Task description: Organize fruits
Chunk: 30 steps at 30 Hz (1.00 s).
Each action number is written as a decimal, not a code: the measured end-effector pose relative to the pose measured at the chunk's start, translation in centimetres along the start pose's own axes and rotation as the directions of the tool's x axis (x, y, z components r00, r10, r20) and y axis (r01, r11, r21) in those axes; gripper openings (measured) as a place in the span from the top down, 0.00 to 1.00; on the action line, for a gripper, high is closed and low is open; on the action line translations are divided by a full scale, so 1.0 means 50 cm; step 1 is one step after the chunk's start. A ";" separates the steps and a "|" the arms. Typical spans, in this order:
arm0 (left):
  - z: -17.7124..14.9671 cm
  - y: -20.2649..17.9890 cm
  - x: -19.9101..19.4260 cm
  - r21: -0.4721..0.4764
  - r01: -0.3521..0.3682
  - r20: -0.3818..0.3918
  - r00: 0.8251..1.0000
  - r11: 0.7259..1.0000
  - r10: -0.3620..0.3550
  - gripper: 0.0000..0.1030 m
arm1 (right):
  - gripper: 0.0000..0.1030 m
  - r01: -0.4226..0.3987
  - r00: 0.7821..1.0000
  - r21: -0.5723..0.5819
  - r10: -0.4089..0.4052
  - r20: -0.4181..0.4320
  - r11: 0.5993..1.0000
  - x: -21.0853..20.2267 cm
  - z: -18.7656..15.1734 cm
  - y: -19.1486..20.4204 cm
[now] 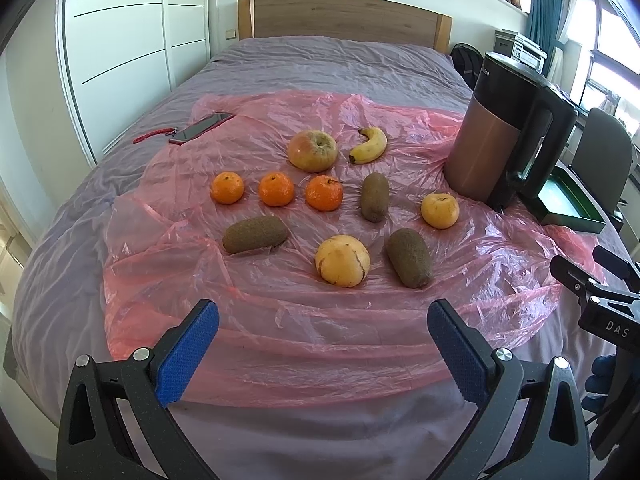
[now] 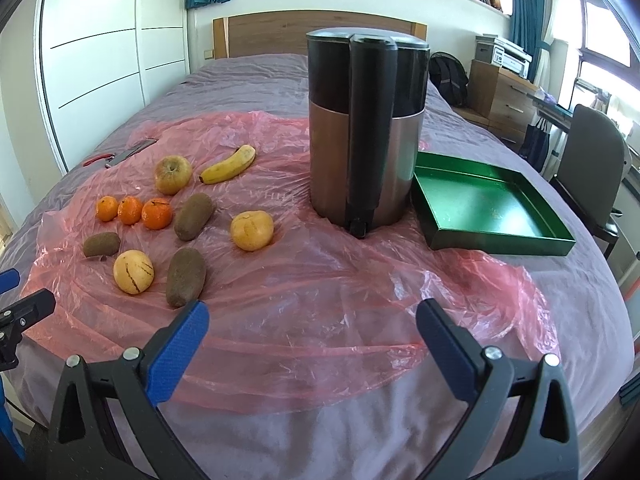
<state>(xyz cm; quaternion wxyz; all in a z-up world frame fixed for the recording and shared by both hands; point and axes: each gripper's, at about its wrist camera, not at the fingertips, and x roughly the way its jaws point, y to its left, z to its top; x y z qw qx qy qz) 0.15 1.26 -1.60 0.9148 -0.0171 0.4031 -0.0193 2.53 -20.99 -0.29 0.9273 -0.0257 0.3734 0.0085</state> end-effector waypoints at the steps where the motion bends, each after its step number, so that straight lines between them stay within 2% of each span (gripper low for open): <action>1: 0.000 0.001 0.001 -0.001 0.000 -0.002 1.000 1.000 0.000 0.01 | 0.00 0.000 1.000 -0.001 0.000 0.001 1.000 0.000 0.000 0.002; 19: -0.003 0.011 0.019 -0.009 0.004 -0.020 1.000 1.000 -0.004 0.01 | 0.00 -0.014 1.000 0.012 0.014 -0.009 1.000 0.017 -0.007 0.009; 24: 0.001 0.029 0.027 -0.011 0.015 -0.038 0.999 1.000 -0.015 0.01 | 0.00 -0.037 0.999 0.052 0.035 0.031 0.998 0.014 -0.007 0.008; 28: 0.009 0.064 0.033 -0.042 0.013 -0.055 0.998 0.999 -0.015 0.01 | 0.00 -0.068 0.998 0.057 0.068 -0.005 0.996 0.034 -0.001 0.022; 30: 0.014 0.087 0.037 -0.063 -0.011 -0.060 0.998 0.998 0.007 0.01 | 0.00 -0.070 0.997 0.031 0.071 -0.036 0.997 0.049 0.002 0.039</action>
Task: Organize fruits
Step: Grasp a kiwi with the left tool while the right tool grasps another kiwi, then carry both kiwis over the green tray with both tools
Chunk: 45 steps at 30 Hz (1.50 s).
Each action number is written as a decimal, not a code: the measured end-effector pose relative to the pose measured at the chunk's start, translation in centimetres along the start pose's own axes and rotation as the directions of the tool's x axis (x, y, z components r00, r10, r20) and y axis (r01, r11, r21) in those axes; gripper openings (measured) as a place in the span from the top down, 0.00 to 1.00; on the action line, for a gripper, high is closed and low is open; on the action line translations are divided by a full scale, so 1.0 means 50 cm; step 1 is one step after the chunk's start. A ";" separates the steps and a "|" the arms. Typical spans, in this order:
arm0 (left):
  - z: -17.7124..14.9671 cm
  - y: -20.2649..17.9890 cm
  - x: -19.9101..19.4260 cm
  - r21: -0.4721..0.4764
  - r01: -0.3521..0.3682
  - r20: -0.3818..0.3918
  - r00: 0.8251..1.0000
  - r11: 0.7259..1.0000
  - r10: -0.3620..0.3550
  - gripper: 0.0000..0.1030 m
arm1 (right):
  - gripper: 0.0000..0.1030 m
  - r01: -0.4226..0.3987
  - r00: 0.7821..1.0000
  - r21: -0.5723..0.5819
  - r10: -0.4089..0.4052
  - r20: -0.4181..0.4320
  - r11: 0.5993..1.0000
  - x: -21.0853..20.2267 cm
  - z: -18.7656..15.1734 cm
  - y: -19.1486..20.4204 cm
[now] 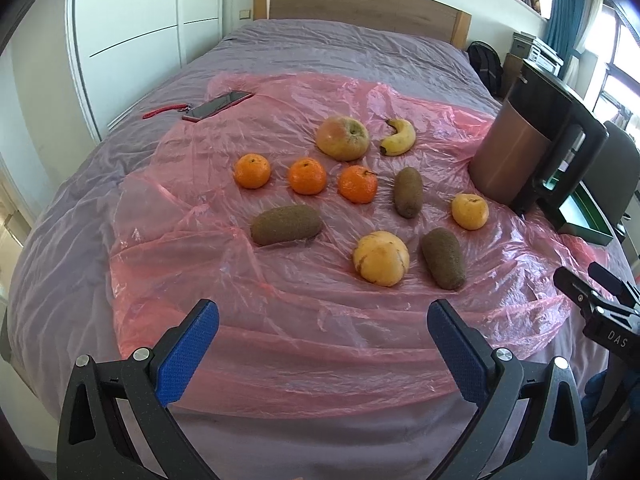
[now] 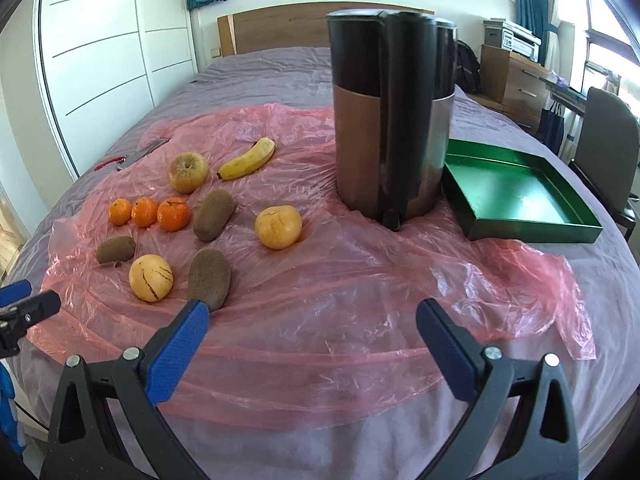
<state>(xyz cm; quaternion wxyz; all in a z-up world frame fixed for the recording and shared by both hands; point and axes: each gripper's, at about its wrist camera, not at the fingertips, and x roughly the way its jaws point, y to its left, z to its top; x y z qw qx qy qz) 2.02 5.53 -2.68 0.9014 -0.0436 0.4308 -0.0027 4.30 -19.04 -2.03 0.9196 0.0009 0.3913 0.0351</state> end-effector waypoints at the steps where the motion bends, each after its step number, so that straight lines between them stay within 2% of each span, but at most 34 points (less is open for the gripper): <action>1: 0.004 0.012 0.003 -0.011 -0.009 -0.006 1.000 1.000 0.009 0.01 | 0.00 -0.001 1.000 -0.015 0.000 -0.012 1.000 0.008 0.001 0.010; 5: 0.025 0.067 0.017 -0.056 -0.028 -0.012 1.000 0.998 0.027 0.01 | 0.00 -0.040 0.998 -0.046 0.037 -0.051 0.998 0.040 0.007 0.046; 10: 0.053 0.101 0.060 -0.062 -0.064 -0.054 0.997 0.996 0.061 0.01 | 0.00 -0.120 0.990 -0.056 0.115 -0.079 0.991 0.083 0.022 0.090; 13: 0.068 0.093 0.096 0.010 -0.080 -0.066 0.995 0.997 0.081 0.03 | 0.00 -0.154 0.984 -0.068 0.148 -0.097 0.986 0.111 0.032 0.115; 17: 0.090 0.075 0.142 0.117 -0.050 -0.093 0.994 0.992 0.062 0.13 | 0.00 -0.186 0.975 -0.074 0.175 -0.140 0.980 0.147 0.041 0.133; 20: 0.108 0.061 0.172 0.202 0.002 -0.128 0.992 0.979 0.024 0.23 | 0.00 -0.207 0.965 -0.060 0.194 -0.179 0.977 0.176 0.045 0.138; 22: 0.117 0.052 0.191 0.260 0.028 -0.152 0.988 0.965 0.012 0.28 | 0.15 -0.219 0.958 -0.048 0.205 -0.202 0.975 0.194 0.046 0.140; 26: 0.133 0.047 0.229 0.345 0.070 -0.200 0.980 0.936 0.001 0.35 | 0.29 -0.225 0.947 -0.029 0.211 -0.241 0.974 0.222 0.049 0.142; 28: 0.138 0.048 0.248 0.366 0.083 -0.222 0.975 0.927 0.000 0.38 | 0.42 -0.232 0.941 -0.022 0.219 -0.259 0.972 0.234 0.048 0.145; 34: 0.142 0.046 0.281 0.397 0.123 -0.259 0.966 0.909 -0.017 0.43 | 0.49 -0.231 0.932 -0.052 0.206 -0.299 0.971 0.264 0.046 0.167; 35: 0.142 0.042 0.285 0.405 0.127 -0.262 0.965 0.905 -0.018 0.44 | 0.52 -0.231 0.930 -0.056 0.204 -0.305 0.971 0.267 0.046 0.170; 37: 0.141 0.034 0.295 0.423 0.140 -0.274 0.961 0.895 -0.021 0.52 | 0.69 -0.237 0.925 -0.061 0.206 -0.319 0.970 0.275 0.046 0.174; 39: 0.128 0.019 0.308 0.470 0.128 -0.280 0.960 0.874 0.010 0.54 | 0.75 -0.238 0.922 -0.074 0.201 -0.332 0.968 0.282 0.046 0.178; 41: 0.116 0.008 0.320 0.507 0.112 -0.279 0.959 0.855 0.040 0.55 | 0.76 -0.239 0.919 -0.078 0.200 -0.339 0.968 0.287 0.045 0.180; 44: 0.116 0.004 0.324 0.510 0.111 -0.278 0.960 0.853 0.041 0.57 | 0.79 -0.240 0.917 -0.072 0.201 -0.343 0.968 0.292 0.042 0.178; 45: 0.116 0.004 0.324 0.511 0.110 -0.276 0.960 0.853 0.042 0.58 | 0.84 -0.239 0.917 -0.072 0.200 -0.345 0.968 0.294 0.042 0.179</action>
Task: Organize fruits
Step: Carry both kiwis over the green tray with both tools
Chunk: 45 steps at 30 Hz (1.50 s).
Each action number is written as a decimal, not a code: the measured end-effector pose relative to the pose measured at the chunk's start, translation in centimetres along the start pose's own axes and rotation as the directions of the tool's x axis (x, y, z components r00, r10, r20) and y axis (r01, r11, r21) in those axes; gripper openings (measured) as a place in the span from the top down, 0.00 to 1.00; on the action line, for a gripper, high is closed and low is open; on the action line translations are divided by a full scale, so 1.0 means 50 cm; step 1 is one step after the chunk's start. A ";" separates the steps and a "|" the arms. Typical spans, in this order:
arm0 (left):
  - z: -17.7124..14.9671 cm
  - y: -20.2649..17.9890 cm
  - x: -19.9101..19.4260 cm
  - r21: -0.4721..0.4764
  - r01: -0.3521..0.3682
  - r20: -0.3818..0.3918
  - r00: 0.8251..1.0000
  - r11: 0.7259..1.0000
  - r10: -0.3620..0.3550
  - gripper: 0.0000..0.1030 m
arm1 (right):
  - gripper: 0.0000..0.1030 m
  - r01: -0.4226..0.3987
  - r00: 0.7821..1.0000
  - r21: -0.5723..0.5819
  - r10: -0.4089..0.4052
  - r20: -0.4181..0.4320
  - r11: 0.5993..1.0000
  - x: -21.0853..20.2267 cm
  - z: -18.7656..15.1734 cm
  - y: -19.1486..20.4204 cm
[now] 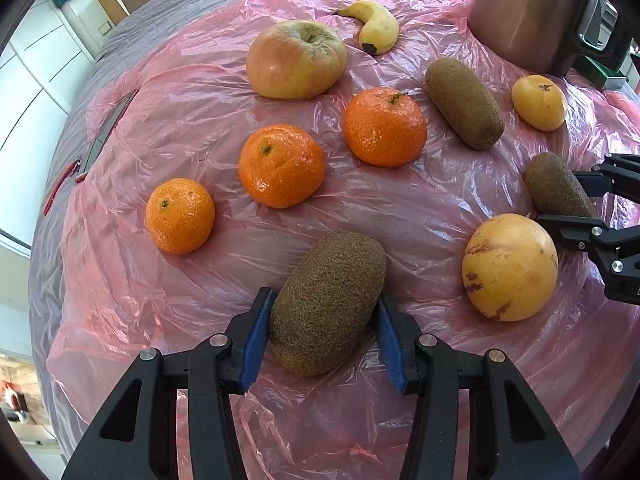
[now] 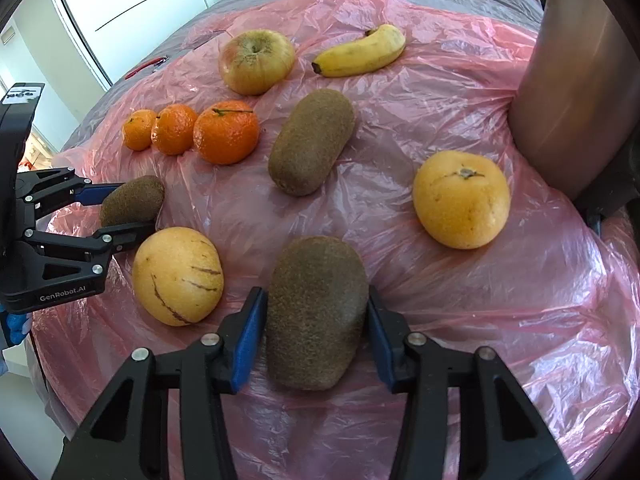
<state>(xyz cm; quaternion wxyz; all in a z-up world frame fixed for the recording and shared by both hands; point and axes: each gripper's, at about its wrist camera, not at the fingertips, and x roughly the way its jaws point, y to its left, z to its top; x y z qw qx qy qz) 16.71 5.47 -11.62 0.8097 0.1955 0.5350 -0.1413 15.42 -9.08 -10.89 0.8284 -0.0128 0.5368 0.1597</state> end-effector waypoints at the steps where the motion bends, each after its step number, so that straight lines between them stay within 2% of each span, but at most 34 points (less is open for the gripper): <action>1: -0.001 -0.002 -0.001 0.003 -0.004 0.003 1.000 1.000 0.004 0.58 | 0.89 0.000 1.000 0.001 0.000 0.000 1.000 0.001 0.000 -0.001; 4: -0.005 -0.006 -0.011 -0.003 -0.016 0.024 1.000 1.000 0.016 0.59 | 0.90 -0.015 1.000 0.009 0.015 0.003 1.000 0.000 -0.001 -0.005; 13: -0.034 0.001 -0.079 -0.113 -0.044 0.091 0.994 0.993 0.054 0.59 | 0.91 -0.072 0.997 0.056 0.070 0.035 0.996 -0.038 -0.018 -0.024; 20: -0.064 0.005 -0.150 -0.211 -0.031 0.138 0.989 0.977 0.061 0.60 | 0.91 -0.098 0.991 0.059 0.092 0.097 0.993 -0.115 -0.039 -0.029; 25: -0.069 -0.027 -0.222 -0.241 0.007 0.191 0.981 0.971 0.040 0.60 | 0.91 -0.109 0.982 0.055 0.099 0.160 0.992 -0.198 -0.059 -0.047; 29: -0.054 -0.082 -0.277 -0.225 0.050 0.236 0.972 0.973 0.005 0.60 | 0.91 -0.100 0.974 0.064 0.084 0.212 0.993 -0.264 -0.077 -0.076; 34: -0.019 -0.185 -0.326 -0.171 0.117 0.274 0.960 0.978 -0.066 0.60 | 0.91 -0.068 0.964 0.115 0.036 0.264 0.991 -0.341 -0.112 -0.153; 41: 0.064 -0.360 -0.368 -0.049 0.216 0.291 0.937 0.975 -0.193 0.60 | 0.91 -0.013 0.942 0.236 -0.067 0.330 0.972 -0.438 -0.155 -0.311; 45: 0.131 -0.452 -0.381 0.021 0.245 0.294 0.925 0.969 -0.240 0.60 | 0.91 0.020 0.926 0.302 -0.132 0.355 0.953 -0.478 -0.168 -0.413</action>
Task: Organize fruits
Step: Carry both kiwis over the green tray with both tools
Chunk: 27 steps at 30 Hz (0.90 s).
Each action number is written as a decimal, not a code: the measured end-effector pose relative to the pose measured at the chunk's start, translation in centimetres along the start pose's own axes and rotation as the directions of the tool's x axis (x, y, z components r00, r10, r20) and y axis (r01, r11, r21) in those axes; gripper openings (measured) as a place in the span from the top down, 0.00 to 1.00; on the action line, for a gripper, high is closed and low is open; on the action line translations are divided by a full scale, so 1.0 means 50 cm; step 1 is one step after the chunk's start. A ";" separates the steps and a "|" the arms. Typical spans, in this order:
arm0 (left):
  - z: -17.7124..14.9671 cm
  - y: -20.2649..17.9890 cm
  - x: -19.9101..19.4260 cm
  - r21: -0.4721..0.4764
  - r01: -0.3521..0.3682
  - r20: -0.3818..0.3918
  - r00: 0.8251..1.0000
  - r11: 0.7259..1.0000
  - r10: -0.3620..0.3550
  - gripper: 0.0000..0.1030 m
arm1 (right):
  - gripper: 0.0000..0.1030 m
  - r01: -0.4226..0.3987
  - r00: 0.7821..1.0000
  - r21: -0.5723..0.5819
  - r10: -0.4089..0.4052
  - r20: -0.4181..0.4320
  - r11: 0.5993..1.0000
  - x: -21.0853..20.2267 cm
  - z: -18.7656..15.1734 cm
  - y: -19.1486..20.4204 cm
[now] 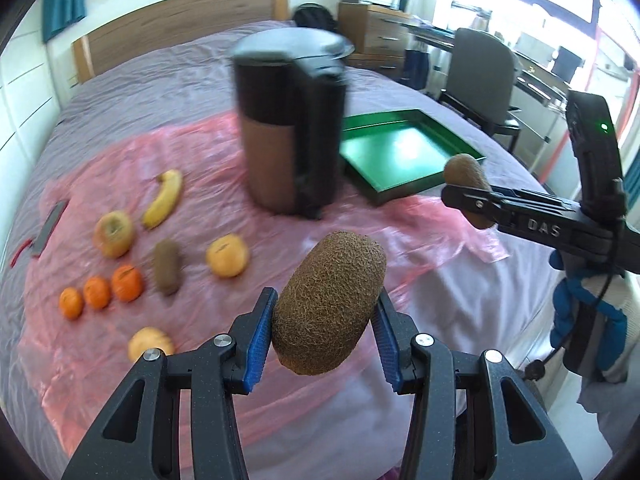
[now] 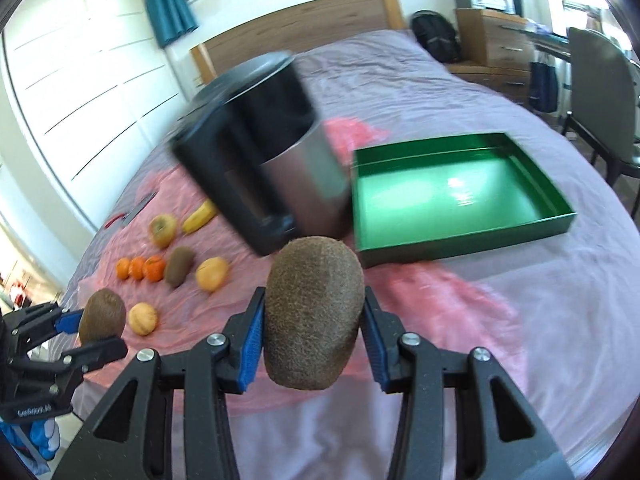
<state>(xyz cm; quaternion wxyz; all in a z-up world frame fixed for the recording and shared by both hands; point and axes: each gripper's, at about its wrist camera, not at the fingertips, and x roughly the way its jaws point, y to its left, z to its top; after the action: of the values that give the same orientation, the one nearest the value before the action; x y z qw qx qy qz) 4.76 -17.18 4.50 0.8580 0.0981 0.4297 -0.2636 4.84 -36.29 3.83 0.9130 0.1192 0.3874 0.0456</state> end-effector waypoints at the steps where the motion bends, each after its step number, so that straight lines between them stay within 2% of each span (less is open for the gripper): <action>1: 0.016 -0.020 0.011 0.012 0.010 0.000 1.000 1.000 -0.010 0.60 | 0.91 0.011 1.000 0.012 -0.011 0.009 1.000 -0.003 0.009 -0.023; 9: 0.148 -0.142 0.123 0.079 0.051 -0.019 0.999 0.996 -0.049 0.60 | 0.91 0.107 0.991 0.076 -0.112 0.068 0.991 -0.016 0.095 -0.204; 14: 0.214 -0.198 0.220 0.095 0.044 -0.043 0.998 0.995 -0.040 0.60 | 0.91 0.147 0.985 0.111 -0.155 0.070 0.983 0.040 0.150 -0.299; 19: 0.275 -0.218 0.315 0.105 -0.002 -0.044 0.999 0.994 0.006 0.60 | 0.91 0.174 0.981 0.135 -0.184 0.060 0.975 0.119 0.189 -0.376; 24: 0.306 -0.220 0.398 0.109 -0.056 -0.048 0.997 0.992 0.062 0.59 | 0.91 0.197 0.978 0.161 -0.206 0.041 0.967 0.192 0.218 -0.433; 27: 0.315 -0.213 0.446 0.094 -0.085 -0.060 0.994 0.992 0.091 0.59 | 0.91 0.227 0.972 0.135 -0.232 0.023 0.965 0.230 0.238 -0.451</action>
<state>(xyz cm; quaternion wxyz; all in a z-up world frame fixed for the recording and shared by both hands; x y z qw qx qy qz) 20.81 -40.58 -2.84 0.8491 0.1645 0.4399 -0.2418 21.17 -58.24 -1.88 0.9096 0.1341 0.3833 -0.0882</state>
